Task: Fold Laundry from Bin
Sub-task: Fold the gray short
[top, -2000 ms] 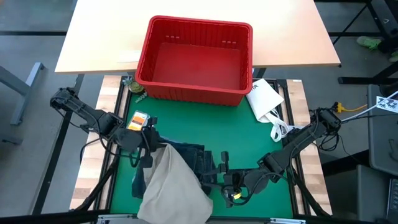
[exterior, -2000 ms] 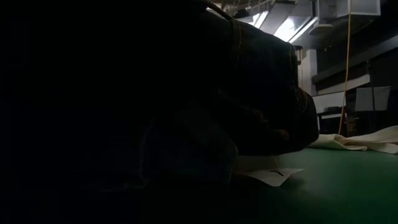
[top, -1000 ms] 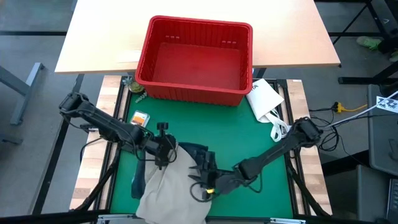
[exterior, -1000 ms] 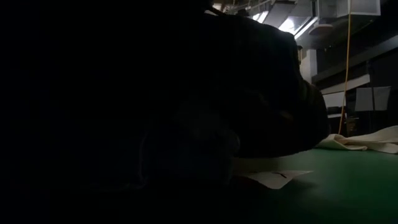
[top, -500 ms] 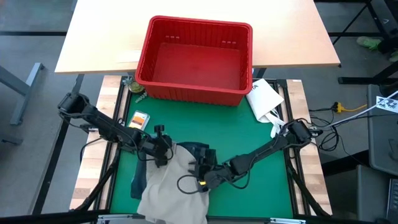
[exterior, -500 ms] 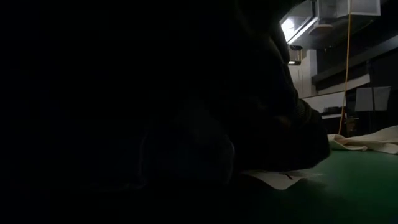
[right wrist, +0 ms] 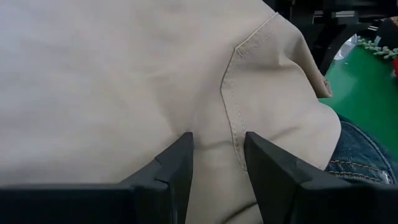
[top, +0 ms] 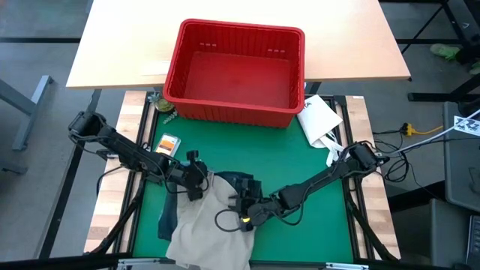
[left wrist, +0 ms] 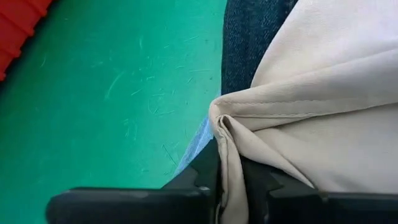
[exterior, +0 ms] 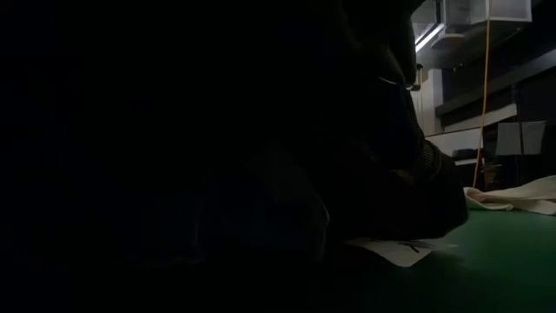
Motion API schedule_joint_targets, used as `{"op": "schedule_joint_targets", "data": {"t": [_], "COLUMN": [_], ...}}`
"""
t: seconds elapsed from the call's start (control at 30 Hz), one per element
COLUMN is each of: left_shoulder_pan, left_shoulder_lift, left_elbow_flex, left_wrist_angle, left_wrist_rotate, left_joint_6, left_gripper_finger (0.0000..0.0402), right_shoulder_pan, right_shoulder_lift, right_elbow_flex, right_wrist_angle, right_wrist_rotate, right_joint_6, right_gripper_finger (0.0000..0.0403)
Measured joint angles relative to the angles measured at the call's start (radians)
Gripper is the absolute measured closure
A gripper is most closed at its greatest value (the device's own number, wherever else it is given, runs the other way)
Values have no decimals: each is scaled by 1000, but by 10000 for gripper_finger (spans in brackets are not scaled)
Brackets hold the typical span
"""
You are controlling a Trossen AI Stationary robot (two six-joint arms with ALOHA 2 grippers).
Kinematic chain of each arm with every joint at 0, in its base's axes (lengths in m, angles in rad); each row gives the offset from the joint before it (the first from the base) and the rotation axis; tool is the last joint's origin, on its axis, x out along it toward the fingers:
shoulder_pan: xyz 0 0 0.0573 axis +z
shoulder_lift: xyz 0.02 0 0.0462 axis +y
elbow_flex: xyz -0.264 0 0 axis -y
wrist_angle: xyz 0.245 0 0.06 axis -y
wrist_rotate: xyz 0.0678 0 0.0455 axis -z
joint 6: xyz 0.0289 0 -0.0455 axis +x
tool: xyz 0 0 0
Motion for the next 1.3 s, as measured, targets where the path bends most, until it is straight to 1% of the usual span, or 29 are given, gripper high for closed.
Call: {"op": "schedule_joint_targets", "data": {"t": [0.1,0.3,0.4,0.5,0.73,0.9,0.97,1.07,1.1,1.17,1.23,1.3], "left_shoulder_pan": [9,23,23,23,21,21,21,15,10,-3,-27,-73], "left_shoulder_lift": [-1,-1,-14,-46,-129,-169,-182,-199,-204,-212,-214,-214], "left_elbow_flex": [0,1,9,55,245,366,397,430,434,440,441,441], "left_wrist_angle": [-1,0,-14,-98,-388,-530,-576,-619,-629,-645,-646,-645], "left_wrist_rotate": [3,-1,4,37,71,175,222,304,337,440,549,624], "left_joint_6": [-5,-7,-8,-10,-8,-14,-21,-75,-99,-173,-278,-395], "left_gripper_finger": [340,266,237,222,219,219,219,219,219,219,219,219], "right_shoulder_pan": [0,-1,0,0,0,0,0,0,0,0,0,1], "right_shoulder_lift": [-4,-5,-5,-6,-7,-7,-7,-19,-26,-48,-74,-102], "right_elbow_flex": [0,-1,-1,-1,0,1,1,1,1,1,1,1], "right_wrist_angle": [5,22,34,40,42,43,43,29,23,2,-12,-31], "right_wrist_rotate": [-14,-49,-54,-63,-69,-69,-69,-71,-74,-75,-73,-64], "right_joint_6": [0,0,0,0,0,-1,-4,-37,-47,-51,-54,-74], "right_gripper_finger": [256,256,256,256,256,256,256,256,256,256,256,256]}}
